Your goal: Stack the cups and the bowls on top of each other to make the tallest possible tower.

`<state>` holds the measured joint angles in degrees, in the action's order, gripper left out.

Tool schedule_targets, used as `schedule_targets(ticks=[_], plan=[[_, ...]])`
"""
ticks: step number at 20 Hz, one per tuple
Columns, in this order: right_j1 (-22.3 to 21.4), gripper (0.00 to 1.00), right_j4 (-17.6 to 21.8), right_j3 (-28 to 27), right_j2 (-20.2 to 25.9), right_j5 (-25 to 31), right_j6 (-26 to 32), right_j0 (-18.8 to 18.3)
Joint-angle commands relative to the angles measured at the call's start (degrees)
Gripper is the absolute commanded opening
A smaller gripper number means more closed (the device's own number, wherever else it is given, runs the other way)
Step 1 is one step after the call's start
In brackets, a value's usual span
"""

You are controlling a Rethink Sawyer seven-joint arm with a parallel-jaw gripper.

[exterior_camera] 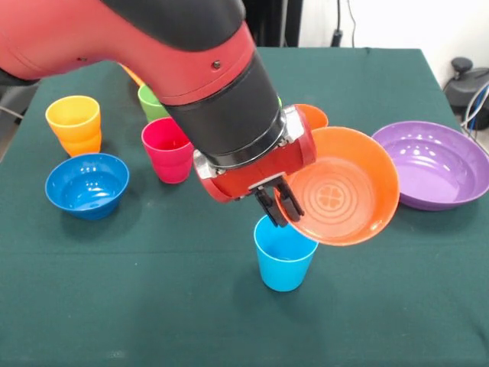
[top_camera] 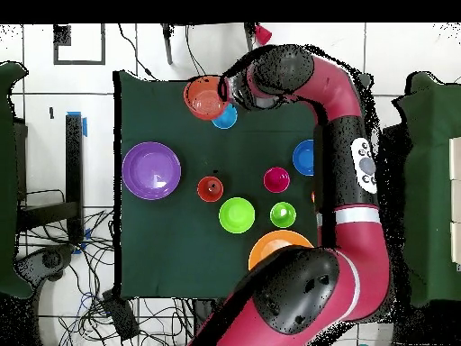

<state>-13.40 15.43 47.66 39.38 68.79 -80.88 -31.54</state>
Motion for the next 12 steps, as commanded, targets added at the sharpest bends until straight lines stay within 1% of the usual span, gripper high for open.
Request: schedule_targets(ticks=[1,7,12], plan=[[-3.0,0.0,9.0,-5.8,-4.0,12.8,14.5,4.4],[-1.7,0.0,13.0,-10.9,-3.6,19.7,14.6,5.7],[-1.3,0.0,14.5,-11.7,-2.8,20.3,14.8,5.6]])
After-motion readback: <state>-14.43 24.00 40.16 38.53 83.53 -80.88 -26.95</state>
